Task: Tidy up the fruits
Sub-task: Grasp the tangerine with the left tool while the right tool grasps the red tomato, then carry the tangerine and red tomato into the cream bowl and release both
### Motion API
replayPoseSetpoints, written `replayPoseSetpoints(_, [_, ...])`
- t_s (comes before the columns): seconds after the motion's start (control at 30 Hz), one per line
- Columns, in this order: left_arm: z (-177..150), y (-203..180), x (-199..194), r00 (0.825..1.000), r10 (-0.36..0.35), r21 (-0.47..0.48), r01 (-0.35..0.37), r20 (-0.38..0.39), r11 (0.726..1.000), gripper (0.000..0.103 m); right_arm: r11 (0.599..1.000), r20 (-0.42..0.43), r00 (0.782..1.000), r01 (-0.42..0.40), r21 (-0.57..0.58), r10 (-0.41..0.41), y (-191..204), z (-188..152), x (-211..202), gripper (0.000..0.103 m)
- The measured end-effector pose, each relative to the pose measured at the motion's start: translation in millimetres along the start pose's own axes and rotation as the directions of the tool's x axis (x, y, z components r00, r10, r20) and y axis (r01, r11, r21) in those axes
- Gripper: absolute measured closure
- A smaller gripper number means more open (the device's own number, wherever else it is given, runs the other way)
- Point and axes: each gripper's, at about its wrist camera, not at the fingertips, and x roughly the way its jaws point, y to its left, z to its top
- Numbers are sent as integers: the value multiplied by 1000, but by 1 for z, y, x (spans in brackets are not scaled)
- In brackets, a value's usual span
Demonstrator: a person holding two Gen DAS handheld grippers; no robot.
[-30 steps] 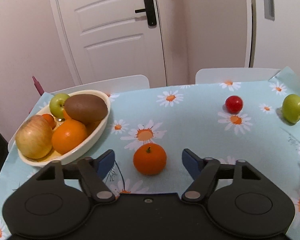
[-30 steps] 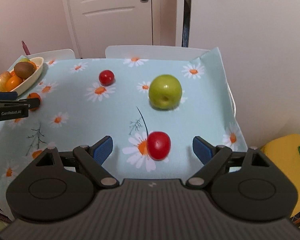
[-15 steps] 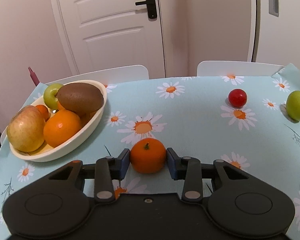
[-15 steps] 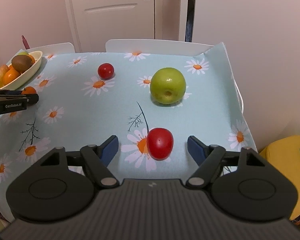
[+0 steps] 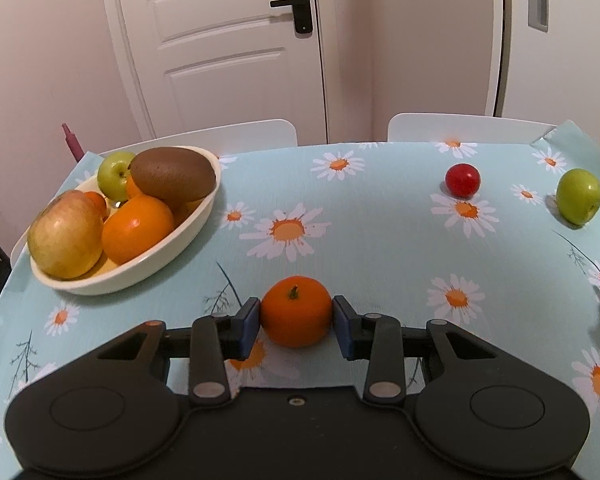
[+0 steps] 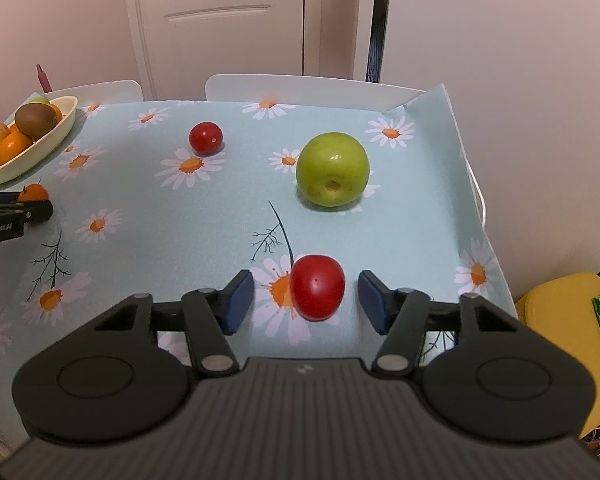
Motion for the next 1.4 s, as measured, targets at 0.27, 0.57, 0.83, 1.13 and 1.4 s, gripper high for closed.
replayPoseSetpoints(0.27, [-4,2,-17,1000,-4,-32,4,5,999,61,1000,-4,1000,1,-6,-1,3,6,-3,58])
replayPoseSetpoints(0.57, [7,14,-53,999,31,-99,-29,27,995,61,996,26,996,-78,-48,80,23,33,-28,58])
replayPoseSetpoints(0.83, [33,38,-90,997,75,-135,-72,22,988,61,973,40,978,-197,-123,204,61,76,-53,58])
replayPoseSetpoints(1.13, [58,85,-112,989,139,-166,-129,49,978,61,933,45,950,-294,-208,309,125,129,-54,59])
replayPoseSetpoints(1.4, [75,140,-92,989,147,-195,-141,20,971,61,910,31,933,-342,-234,359,184,170,-34,59])
